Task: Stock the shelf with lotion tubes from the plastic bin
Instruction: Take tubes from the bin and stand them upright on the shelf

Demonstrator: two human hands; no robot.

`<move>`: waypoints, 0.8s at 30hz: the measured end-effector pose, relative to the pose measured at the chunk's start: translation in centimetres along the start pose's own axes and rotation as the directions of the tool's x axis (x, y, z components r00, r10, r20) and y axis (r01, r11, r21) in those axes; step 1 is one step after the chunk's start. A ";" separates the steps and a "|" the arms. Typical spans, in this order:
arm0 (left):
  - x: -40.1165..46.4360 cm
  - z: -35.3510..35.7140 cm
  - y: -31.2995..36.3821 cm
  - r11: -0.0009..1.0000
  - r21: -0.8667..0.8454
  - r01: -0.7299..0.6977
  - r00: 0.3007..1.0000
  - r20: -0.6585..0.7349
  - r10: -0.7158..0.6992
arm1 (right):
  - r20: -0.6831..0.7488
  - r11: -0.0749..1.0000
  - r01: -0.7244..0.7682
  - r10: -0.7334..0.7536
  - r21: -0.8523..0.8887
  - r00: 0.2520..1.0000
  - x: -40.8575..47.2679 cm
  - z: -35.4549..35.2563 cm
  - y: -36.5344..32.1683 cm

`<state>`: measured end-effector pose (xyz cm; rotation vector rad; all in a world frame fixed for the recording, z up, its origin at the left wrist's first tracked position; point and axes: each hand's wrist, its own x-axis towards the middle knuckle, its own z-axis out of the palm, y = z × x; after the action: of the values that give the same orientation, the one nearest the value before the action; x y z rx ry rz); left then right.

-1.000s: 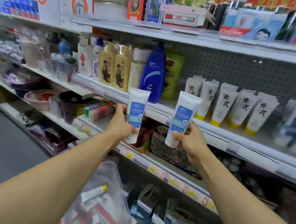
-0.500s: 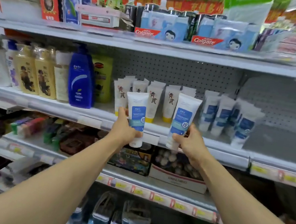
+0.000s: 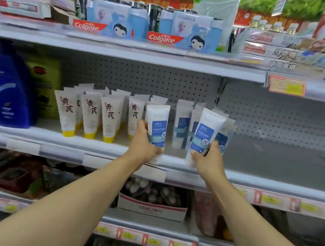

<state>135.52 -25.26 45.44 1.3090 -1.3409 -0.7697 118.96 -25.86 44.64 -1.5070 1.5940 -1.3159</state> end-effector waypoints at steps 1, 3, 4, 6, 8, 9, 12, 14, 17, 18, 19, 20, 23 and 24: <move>0.6 0.7 0.1 1.000 0.003 0.003 1.000 0.004 -0.003 | -0.014 1.000 -0.001 0.001 -0.012 1.000 0.6 0.0 0.1; 1.8 1.8 0.0 1.000 0.012 0.017 1.000 -0.005 -0.017 | -0.030 0.998 0.002 -0.004 -0.061 1.000 1.8 0.3 0.5; 2.4 2.2 -0.2 1.000 0.019 0.017 1.000 -0.016 -0.017 | -0.034 0.996 0.007 -0.011 -0.094 0.999 2.3 0.5 0.8; 3.5 2.9 -0.6 0.999 0.036 0.007 0.999 -0.037 -0.006 | -0.047 0.987 0.018 -0.026 -0.158 0.999 3.4 1.3 1.4; 4.3 3.4 -1.0 0.999 0.044 0.010 0.998 -0.055 -0.008 | -0.062 0.980 0.025 -0.038 -0.199 0.997 4.3 2.2 2.1; 4.7 3.6 -1.1 0.999 0.047 0.018 0.998 -0.065 -0.015 | -0.070 0.977 0.024 -0.040 -0.213 0.997 4.7 2.6 2.4; 5.8 4.1 -1.8 0.996 0.065 0.065 0.994 -0.087 -0.059 | -0.088 0.967 0.008 -0.031 -0.255 0.996 5.3 3.6 3.0; 6.3 4.3 -2.3 0.995 0.063 0.073 0.993 -0.092 -0.067 | -0.109 0.968 -0.009 -0.019 -0.251 0.994 5.6 4.0 3.2; 6.9 4.9 -2.7 0.998 0.058 0.026 0.997 -0.072 -0.022 | -0.158 0.965 -0.049 0.008 -0.256 0.987 5.9 4.4 3.5; 7.1 5.1 -2.7 0.998 0.061 0.010 0.998 -0.064 -0.006 | -0.161 0.965 -0.054 0.013 -0.257 0.987 6.0 4.5 3.5; 7.2 5.4 -2.7 0.998 0.066 -0.008 0.998 -0.060 0.012 | -0.155 0.965 -0.060 0.020 -0.254 0.988 6.0 4.5 3.5; 7.4 5.7 -2.7 0.997 0.072 -0.025 0.998 -0.057 0.030 | -0.142 0.967 -0.069 0.035 -0.245 0.989 6.0 4.5 3.5; 8.0 6.5 -2.8 0.994 0.096 -0.050 0.997 -0.053 0.056 | -0.084 0.969 -0.106 0.090 -0.223 0.992 5.4 4.0 3.4; 8.2 6.8 -2.8 0.994 0.106 -0.041 0.998 -0.051 0.047 | -0.061 0.965 -0.114 0.102 -0.235 0.993 5.1 3.8 3.4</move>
<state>131.21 -35.14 43.16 1.3687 -1.3783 -0.6371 120.01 -32.15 41.29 -1.5103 1.8937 -1.1413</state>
